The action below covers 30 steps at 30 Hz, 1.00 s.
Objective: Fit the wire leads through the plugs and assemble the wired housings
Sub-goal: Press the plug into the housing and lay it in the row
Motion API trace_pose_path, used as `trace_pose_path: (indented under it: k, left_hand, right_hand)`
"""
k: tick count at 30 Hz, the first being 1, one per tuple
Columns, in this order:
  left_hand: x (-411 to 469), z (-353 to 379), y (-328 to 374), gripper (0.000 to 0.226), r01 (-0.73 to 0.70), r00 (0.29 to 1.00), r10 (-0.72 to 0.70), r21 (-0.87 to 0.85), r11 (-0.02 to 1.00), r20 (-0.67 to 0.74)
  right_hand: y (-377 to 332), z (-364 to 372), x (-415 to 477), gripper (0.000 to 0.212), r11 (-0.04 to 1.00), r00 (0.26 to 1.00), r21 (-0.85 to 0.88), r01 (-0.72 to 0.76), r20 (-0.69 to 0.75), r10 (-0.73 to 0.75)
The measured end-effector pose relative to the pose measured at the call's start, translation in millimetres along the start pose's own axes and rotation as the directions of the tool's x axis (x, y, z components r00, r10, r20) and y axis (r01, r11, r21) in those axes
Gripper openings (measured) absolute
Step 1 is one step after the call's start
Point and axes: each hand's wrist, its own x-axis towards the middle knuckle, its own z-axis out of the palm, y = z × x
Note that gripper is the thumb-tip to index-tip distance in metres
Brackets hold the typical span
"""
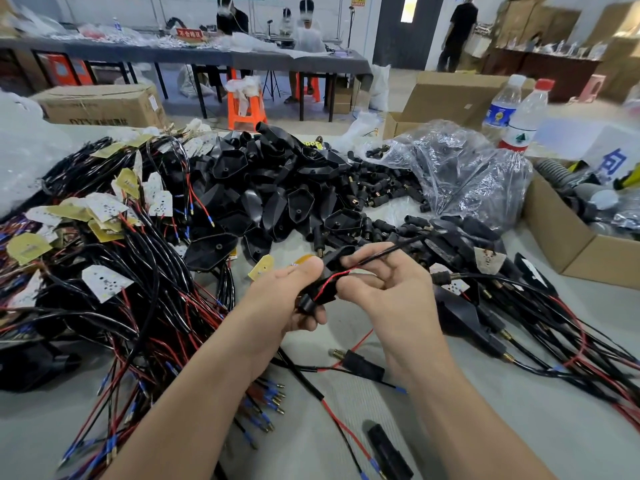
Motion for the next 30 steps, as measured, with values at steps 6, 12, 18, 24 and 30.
trace_pose_path:
  k: [6, 12, 18, 24, 30]
  left_hand:
    - [3, 0, -1, 0.046, -0.005, 1.000, 0.003, -0.097, 0.995, -0.018]
    - [5, 0, -4, 0.037, -0.003, 1.000, 0.004, -0.108, 0.994, 0.010]
    - [5, 4, -4, 0.040, -0.004, 1.000, 0.007, -0.112, 0.994, 0.028]
    - [-1, -1, 2, 0.059, -0.043, 0.996, 0.045, -0.023, 0.999, 0.081]
    - [2, 1, -4, 0.046, -0.021, 0.999, 0.021, 0.002, 1.000, 0.040]
  right_hand:
    - [-1, -2, 0, 0.033, 0.976, 0.999, -0.220, -0.005, 0.045, 0.015]
    - [2, 2, -2, 0.024, 0.894, 0.995, -0.442, 0.080, -0.013, -0.096]
    - [7, 3, -3, 0.023, 0.784, 0.967, -0.591, 0.189, -0.025, -0.252]
    - [7, -5, 1, 0.050, 0.813, 0.995, -0.576, 0.082, 0.097, -0.031]
    - [-6, -9, 3, 0.014, 0.896, 0.987, -0.441, 0.053, 0.160, 0.020]
